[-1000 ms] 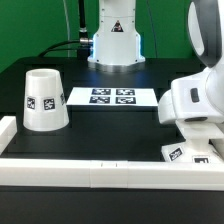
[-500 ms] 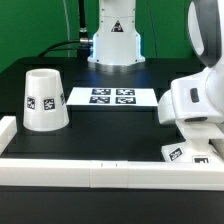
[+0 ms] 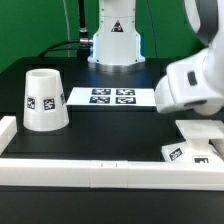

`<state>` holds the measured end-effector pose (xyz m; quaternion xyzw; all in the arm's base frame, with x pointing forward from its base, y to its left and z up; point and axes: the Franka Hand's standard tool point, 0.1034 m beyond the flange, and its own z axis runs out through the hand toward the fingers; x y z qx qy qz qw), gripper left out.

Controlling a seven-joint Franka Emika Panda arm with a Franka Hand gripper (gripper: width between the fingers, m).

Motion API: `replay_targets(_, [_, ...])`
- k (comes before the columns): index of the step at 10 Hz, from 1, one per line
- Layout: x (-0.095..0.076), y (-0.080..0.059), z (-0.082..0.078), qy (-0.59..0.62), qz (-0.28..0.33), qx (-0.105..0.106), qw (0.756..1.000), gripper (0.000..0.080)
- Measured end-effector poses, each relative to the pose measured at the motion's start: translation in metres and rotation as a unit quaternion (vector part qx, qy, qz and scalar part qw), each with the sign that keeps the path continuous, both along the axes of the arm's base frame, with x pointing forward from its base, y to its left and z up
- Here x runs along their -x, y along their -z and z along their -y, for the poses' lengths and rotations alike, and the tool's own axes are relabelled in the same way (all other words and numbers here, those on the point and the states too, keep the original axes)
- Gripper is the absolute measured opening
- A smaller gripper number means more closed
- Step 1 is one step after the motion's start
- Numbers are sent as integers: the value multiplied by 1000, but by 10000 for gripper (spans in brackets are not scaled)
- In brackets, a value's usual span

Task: Assemble lamp

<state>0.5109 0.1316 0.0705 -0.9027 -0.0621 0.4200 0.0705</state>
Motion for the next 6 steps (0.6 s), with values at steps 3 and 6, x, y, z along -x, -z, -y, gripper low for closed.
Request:
replay_targets(3, [-11,-20,2,4,25,-1,1000,576])
replay_targets(6, [-27,-16,0,16,98,-2,995,576])
